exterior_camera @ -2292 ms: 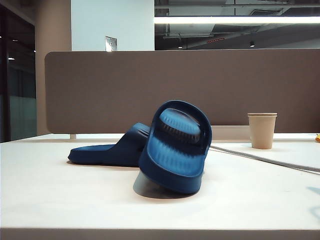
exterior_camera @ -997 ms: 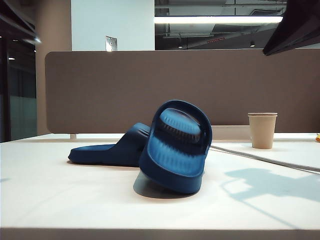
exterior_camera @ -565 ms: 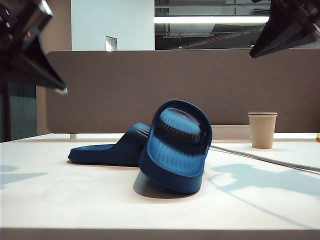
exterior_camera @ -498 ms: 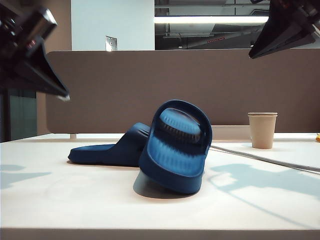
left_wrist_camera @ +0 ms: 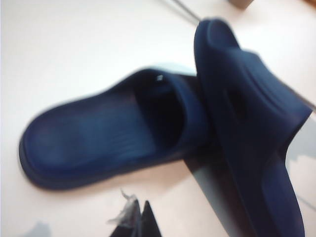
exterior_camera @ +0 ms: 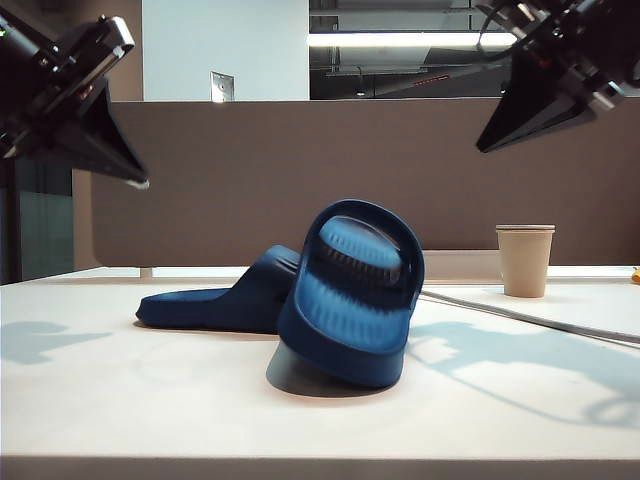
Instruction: Interlock the pair of blue slippers on the table with their fronts facing up.
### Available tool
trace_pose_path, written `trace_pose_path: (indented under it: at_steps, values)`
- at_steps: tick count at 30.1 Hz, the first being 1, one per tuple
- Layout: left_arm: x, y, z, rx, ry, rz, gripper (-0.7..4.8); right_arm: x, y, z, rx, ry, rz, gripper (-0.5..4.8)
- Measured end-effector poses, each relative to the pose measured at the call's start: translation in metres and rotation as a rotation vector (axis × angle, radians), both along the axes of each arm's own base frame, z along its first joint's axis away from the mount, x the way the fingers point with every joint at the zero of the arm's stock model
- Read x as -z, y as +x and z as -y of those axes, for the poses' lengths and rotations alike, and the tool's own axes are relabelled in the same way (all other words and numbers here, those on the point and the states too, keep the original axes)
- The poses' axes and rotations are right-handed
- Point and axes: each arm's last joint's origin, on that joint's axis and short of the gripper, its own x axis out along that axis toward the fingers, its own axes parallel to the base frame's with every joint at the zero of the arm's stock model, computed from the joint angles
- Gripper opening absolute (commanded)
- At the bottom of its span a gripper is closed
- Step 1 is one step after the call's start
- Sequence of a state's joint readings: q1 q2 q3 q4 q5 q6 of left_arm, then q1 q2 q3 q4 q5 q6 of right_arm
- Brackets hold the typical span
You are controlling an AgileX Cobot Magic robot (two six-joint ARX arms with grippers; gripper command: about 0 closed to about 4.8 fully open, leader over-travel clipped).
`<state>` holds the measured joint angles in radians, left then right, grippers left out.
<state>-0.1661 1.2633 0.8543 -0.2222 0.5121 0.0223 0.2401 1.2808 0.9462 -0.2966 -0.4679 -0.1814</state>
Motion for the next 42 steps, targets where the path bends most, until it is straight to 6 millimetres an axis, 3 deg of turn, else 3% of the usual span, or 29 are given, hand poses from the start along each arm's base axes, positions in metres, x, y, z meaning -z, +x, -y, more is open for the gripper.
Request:
trace_pose_path:
  at_steps: [9, 22, 33, 42]
  values:
    - [-0.011, 0.004, 0.004, 0.106, -0.081, 0.117, -0.02, 0.011, 0.025, -0.008, -0.07, 0.056, 0.025, 0.0]
    - [-0.007, 0.007, 0.007, 0.177, -0.125, 0.105, -0.02, 0.011, 0.076, -0.022, -0.125, 0.094, 0.018, 0.01]
    - [0.004, 0.01, 0.008, 0.186, -0.106, 0.043, -0.02, 0.026, 0.132, -0.029, -0.192, 0.245, -0.111, 0.43]
    - [0.007, 0.015, 0.011, 0.275, -0.155, 0.071, -0.02, 0.042, 0.149, -0.024, -0.217, 0.273, -0.179, 0.96]
